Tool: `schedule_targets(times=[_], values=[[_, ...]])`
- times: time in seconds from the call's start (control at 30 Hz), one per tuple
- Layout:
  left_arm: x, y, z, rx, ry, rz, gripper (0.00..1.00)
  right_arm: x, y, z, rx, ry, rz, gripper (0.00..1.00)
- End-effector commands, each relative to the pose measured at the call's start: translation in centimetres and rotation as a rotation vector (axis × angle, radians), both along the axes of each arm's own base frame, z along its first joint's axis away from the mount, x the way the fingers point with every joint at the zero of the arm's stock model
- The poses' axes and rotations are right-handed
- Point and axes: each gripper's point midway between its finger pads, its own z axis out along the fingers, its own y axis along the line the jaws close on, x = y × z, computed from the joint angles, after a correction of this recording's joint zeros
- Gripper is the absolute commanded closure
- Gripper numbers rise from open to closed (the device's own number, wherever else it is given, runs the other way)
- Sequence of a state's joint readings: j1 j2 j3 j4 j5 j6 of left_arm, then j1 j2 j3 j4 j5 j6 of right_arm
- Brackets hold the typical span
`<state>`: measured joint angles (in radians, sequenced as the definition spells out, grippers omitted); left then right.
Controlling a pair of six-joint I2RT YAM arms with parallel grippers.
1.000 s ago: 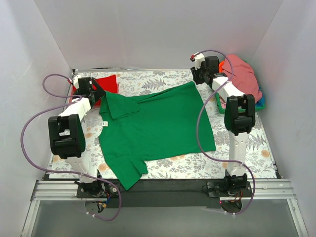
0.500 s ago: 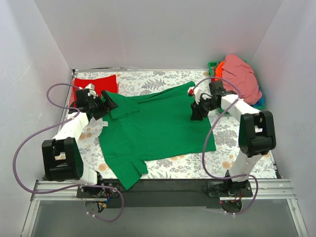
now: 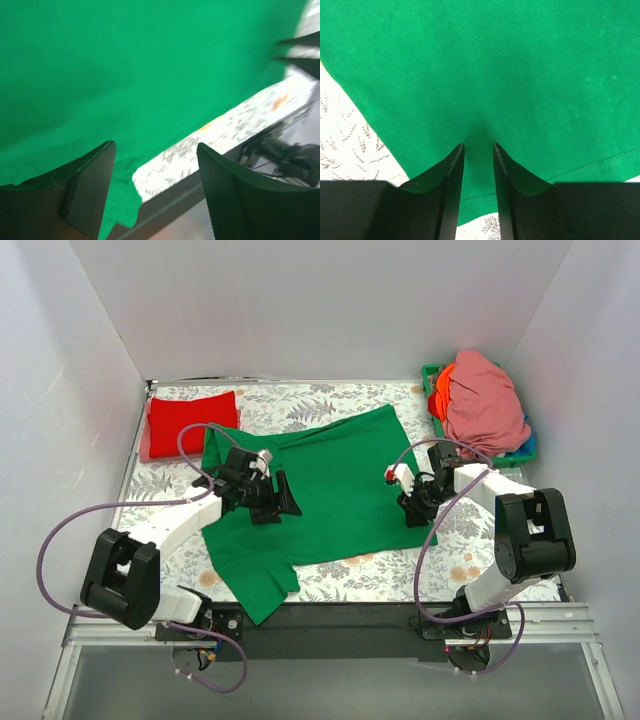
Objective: Fold and stack the t-shirts
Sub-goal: Flatten the tshirt out
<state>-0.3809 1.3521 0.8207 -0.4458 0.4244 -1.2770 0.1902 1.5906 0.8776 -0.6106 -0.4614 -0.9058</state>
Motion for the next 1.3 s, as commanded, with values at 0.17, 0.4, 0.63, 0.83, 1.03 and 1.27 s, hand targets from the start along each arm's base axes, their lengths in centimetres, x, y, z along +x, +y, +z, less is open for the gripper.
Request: schedule_targets(times=[0.17, 0.4, 0.63, 0.83, 1.03, 1.27], values=[[-9.3, -0.4, -7.9, 0.293, 0.274, -0.042, 0.43, -4.2, -4.5, -2.7, -0.212, -0.004, 0.097, 0.70], [-16.5, -0.2, -10.0, 0.343, 0.413, -0.133, 0.49, -7.9, -5.8, -1.5, -0.236, -0.018, 0.231, 0.73], [-21.8, -0.1, -8.6, 0.295, 0.495, -0.203, 0.51, -11.2, -6.7, -0.5, -0.244, -0.026, 0.318, 0.72], [-21.7, -1.5, -5.8, 0.251, 0.427, -0.248, 0.48, -11.4, -6.1, 1.2, -0.209, -0.067, 0.311, 0.71], [-12.8, -2.5, 0.4, 0.278, 0.106, -0.105, 0.30, -5.3, -1.2, 8.2, 0.011, -0.194, 0.205, 0.66], [-0.4, 4.5, 2.5, 0.284, -0.057, 0.224, 0.32, 0.0, 5.4, 12.3, 0.349, -0.110, 0.168, 0.61]])
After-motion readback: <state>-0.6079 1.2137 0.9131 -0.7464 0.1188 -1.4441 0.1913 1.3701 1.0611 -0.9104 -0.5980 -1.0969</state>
